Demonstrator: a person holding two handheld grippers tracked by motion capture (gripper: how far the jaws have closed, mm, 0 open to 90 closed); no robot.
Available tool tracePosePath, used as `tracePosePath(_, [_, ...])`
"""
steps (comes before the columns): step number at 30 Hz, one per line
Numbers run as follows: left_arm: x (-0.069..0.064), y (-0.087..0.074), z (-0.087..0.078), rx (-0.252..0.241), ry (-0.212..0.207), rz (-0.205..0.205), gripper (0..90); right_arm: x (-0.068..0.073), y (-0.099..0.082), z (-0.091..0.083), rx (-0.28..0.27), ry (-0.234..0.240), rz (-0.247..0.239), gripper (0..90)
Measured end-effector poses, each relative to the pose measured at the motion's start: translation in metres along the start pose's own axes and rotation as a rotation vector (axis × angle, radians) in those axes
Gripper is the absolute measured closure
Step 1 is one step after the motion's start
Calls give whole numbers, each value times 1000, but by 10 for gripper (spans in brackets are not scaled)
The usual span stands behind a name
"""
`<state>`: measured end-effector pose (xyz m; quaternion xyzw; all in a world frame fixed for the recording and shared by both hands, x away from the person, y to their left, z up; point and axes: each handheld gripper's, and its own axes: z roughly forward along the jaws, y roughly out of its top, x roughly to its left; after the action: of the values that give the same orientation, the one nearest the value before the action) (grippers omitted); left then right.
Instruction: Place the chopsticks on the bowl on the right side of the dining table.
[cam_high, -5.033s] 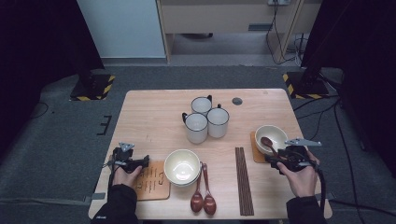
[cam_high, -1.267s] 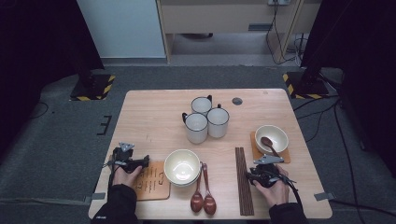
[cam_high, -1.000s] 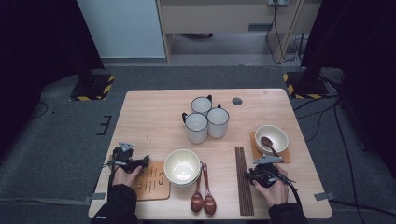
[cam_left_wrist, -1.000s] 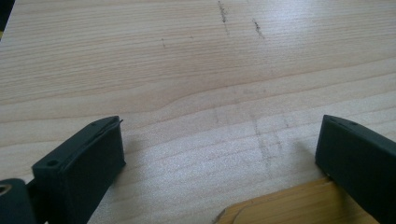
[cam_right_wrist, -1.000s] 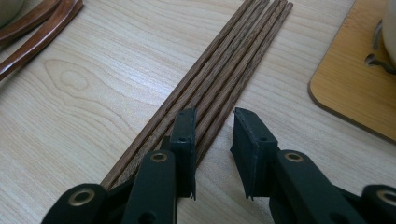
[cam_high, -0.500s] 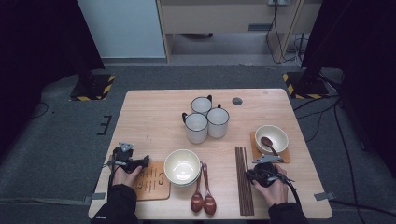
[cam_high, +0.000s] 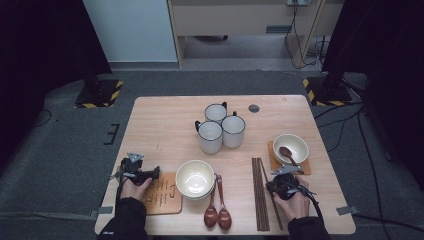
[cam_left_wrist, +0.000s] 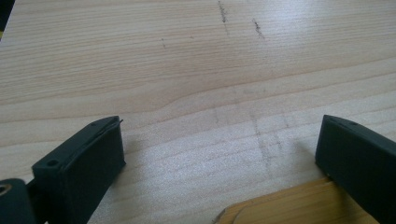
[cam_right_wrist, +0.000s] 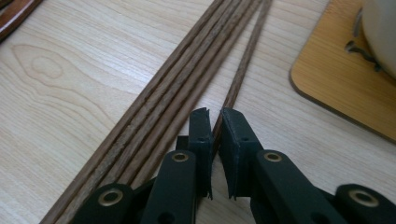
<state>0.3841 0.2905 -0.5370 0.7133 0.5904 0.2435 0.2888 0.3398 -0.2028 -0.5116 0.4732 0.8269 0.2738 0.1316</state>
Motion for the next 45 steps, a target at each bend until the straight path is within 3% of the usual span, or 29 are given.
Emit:
tracePosePath(10, [0,0,0,0,0,0,1,-8,1,-2,11,-61,7,845])
tracePosePath(21, [0,0,0,0,0,0,1,-11,4,-2,-5,-73,7,890])
tracePosePath(34, [0,0,0,0,0,0,1,-12,0,-7,-42,-97,7,763])
tracePosePath(41, [0,0,0,0,0,0,1,-10,-10,-18,-74,-79,28,708])
tracePosePath(45, [0,0,0,0,0,0,1,-9,-14,-18,-62,-84,27,715])
